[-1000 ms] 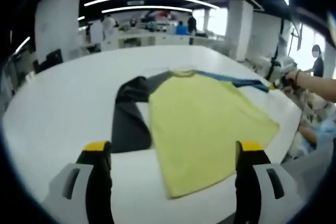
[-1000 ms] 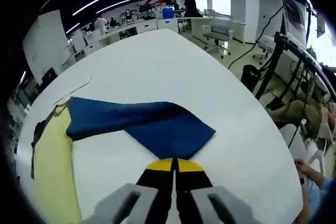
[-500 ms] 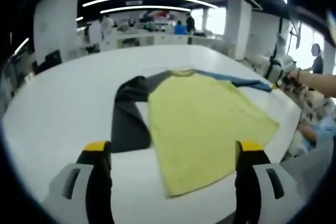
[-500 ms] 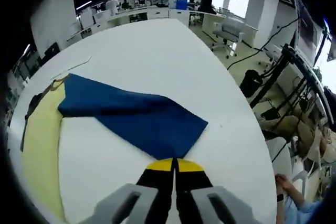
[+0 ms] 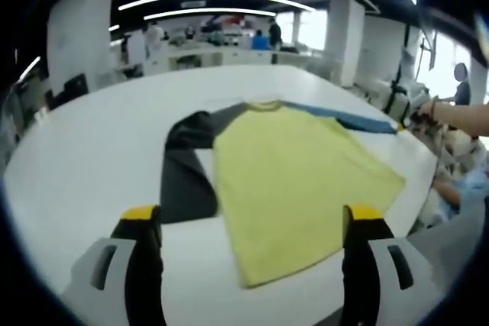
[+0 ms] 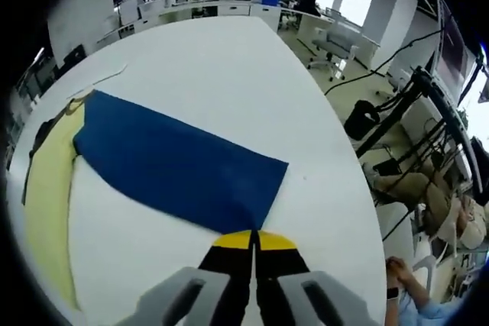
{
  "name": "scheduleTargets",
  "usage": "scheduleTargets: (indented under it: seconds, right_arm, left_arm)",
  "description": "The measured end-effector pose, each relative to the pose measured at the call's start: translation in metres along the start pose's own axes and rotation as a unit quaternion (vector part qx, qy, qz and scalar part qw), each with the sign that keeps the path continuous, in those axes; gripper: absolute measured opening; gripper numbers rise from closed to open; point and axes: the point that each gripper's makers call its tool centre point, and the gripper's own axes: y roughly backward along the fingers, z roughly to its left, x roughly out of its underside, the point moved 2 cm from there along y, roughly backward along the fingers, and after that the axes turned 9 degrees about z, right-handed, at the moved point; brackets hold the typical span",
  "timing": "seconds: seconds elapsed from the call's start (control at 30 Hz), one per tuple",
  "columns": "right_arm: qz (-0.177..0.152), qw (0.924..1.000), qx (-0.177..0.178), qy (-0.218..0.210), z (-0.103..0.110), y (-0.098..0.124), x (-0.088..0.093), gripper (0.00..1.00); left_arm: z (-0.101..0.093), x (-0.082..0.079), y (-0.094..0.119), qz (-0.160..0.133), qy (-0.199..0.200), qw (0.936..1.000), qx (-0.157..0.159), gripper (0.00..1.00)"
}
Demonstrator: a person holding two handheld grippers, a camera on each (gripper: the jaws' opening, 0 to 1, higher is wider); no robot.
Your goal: Fold the garment on the visible template until the final outline fits inside the template.
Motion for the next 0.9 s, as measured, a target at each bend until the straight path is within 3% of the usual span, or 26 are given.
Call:
scheduleTargets:
  seconds: [0.13, 0.3, 0.6, 0.77, 0.9]
  right_arm:
    - [0.004, 1.0000, -0.002, -0.003, 0.002, 0.003, 0.002, 0.00]
    - [-0.009, 0.9983, -0.010, -0.056, -0.001, 0.008, -0.003, 0.12]
    - [0.005, 0.9954, -0.024, -0.093, 0.003, 0.000, -0.009, 0.12]
    - [0.014, 0.9938, -0.018, -0.109, 0.007, 0.002, -0.003, 0.11]
    - [0.017, 0.9930, -0.012, -0.116, 0.010, 0.001, -0.003, 0.09]
  left_arm:
    - [0.003, 0.000, 0.001, 0.000, -0.001, 1.0000, -0.001, 0.94]
    - [0.003, 0.002, 0.002, 0.001, 0.001, 1.0000, -0.002, 0.94]
    - [-0.007, -0.003, 0.007, 0.000, -0.004, 1.0000, -0.004, 0.94]
    - [-0.010, -0.006, 0.012, 0.007, -0.039, 0.9992, -0.007, 0.97]
    - [-0.006, -0.006, 0.012, 0.009, -0.043, 0.9990, -0.002, 0.97]
